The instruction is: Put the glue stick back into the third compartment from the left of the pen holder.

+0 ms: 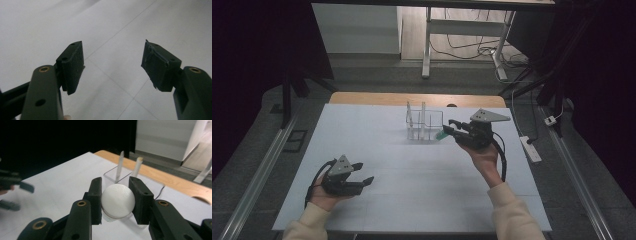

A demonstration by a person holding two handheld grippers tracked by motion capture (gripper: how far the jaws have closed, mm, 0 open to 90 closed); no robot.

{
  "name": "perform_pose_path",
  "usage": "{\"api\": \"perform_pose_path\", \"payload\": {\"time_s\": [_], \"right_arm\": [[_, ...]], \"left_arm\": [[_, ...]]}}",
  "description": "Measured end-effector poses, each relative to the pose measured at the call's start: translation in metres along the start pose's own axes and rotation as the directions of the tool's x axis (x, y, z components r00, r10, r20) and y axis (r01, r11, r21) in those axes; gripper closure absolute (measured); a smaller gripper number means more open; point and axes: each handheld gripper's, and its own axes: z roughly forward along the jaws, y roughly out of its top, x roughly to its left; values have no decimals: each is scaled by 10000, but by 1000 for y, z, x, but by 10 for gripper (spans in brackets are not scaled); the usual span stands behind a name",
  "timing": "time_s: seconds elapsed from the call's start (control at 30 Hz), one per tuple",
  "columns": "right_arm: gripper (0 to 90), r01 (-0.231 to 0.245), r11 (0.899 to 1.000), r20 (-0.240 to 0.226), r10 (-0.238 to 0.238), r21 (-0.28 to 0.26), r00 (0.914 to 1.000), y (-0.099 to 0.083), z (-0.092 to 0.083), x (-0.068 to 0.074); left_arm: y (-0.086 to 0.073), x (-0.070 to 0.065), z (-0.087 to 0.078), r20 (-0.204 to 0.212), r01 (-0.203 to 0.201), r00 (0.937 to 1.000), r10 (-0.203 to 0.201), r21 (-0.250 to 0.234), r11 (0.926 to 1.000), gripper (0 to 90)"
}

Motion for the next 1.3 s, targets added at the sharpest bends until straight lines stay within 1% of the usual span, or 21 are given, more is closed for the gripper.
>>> {"api": "perform_pose_path", "payload": {"time_s": [0.1,0.17,0.27,0.43,0.53,0.63,0.73,0.87,1.03,1.1,1.17,1.23,1.3], "right_arm": [[639,2,10000,236,-3,52,9997,12,7,-8],[639,26,9999,387,-30,105,9992,17,12,-12],[639,-58,9996,626,41,273,9980,23,23,-19],[639,-272,9983,861,227,511,9960,27,41,-32],[638,-423,9970,1087,350,652,9935,28,51,-40],[638,-576,9953,1190,480,783,9917,28,61,-46],[638,-604,9930,1245,475,1019,9911,28,71,-49],[638,-388,9873,1400,171,1541,9900,25,83,-50],[635,-280,9840,1308,48,1762,9914,21,90,-52],[624,-284,9810,1216,49,1919,9926,19,91,-52],[558,-277,9845,1165,74,1733,9932,19,91,-52],[528,-376,9872,1095,206,1551,9938,20,88,-51],[503,-229,9883,1109,61,1506,9938,21,84,-49]], "left_arm": [[-4,2,-1,2,66,10000,-66,46,10000,343],[-5,3,-1,18,87,10000,-87,79,9999,341],[-5,3,0,28,83,10000,-83,91,9999,338],[-6,4,1,33,71,10000,-71,123,9999,333],[-6,5,1,9,63,10000,-63,151,9999,331],[-7,5,2,7,70,10000,-70,166,9998,331],[-7,6,3,-34,68,10000,-67,211,9998,330],[-8,7,3,-90,87,9999,-85,244,9997,329],[-9,8,3,-122,123,9999,-120,238,9996,329],[-9,8,4,-136,113,9998,-110,251,9996,329],[-10,8,4,-147,108,9998,-104,287,9995,328],[-10,8,4,-149,116,9998,-111,296,9995,327],[-10,8,4,-158,114,9998,-109,298,9995,327]]}}
